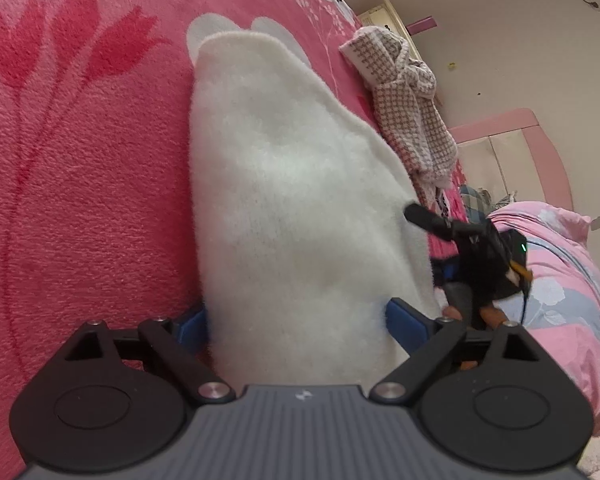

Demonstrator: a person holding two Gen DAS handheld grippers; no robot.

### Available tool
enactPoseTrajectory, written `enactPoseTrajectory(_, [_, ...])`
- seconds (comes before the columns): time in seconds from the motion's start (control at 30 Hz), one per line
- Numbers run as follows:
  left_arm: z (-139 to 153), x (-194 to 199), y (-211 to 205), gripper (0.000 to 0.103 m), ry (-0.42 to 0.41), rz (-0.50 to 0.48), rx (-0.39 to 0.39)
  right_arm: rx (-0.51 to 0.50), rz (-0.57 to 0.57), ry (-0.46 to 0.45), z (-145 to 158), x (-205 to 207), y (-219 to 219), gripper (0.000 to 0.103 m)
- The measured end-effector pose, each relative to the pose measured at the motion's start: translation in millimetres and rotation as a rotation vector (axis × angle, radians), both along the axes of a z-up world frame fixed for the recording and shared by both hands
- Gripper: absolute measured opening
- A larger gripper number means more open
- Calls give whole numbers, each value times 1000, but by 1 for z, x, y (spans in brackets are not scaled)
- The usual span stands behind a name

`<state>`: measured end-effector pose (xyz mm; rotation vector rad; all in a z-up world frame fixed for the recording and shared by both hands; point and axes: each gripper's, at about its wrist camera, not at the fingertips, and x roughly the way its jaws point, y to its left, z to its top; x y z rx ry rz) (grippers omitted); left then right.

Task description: Fold clothes

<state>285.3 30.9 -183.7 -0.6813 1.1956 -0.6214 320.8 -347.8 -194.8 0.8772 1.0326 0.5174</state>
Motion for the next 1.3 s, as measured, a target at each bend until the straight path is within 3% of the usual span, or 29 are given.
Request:
enactPoseTrajectory(0.17, [-3,3,-3,93,-3,-15,-6,15,97,-32,-1,35,24,102])
enactPoseTrajectory(0.43, [-5,5,-6,93,-15,-31,-8,63,195,-101,0,17,14,98])
enactPoseTrajectory(0.57, [-6,6,-5,93,-19,-39,-15,145,219,-90,-3,6,4,98])
enactPoseTrajectory(0.67, [-5,5,-5,93,-23,-49,-11,182,241,-72,-6,18,7,98])
enactPoseTrajectory(0.83, [-4,0,-4,93,-25,-73,-5,154,318,-99,-5,43,31,99])
enactPoseTrajectory(0.9, [0,-6,-5,93,-33,-108,10,157,324,-119,-4,38,28,98])
enactPoseTrajectory(0.97, [1,-13,-6,93,-34,-132,15,162,327,-132,-3,29,22,90])
enactPoseTrajectory(1.1, [-5,-17,-14,94,-31,-120,-2,174,331,-148,-5,14,11,85])
enactPoseTrajectory(1.3, [-4,-16,-40,103,-85,-131,70,132,380,-171,-8,30,32,74])
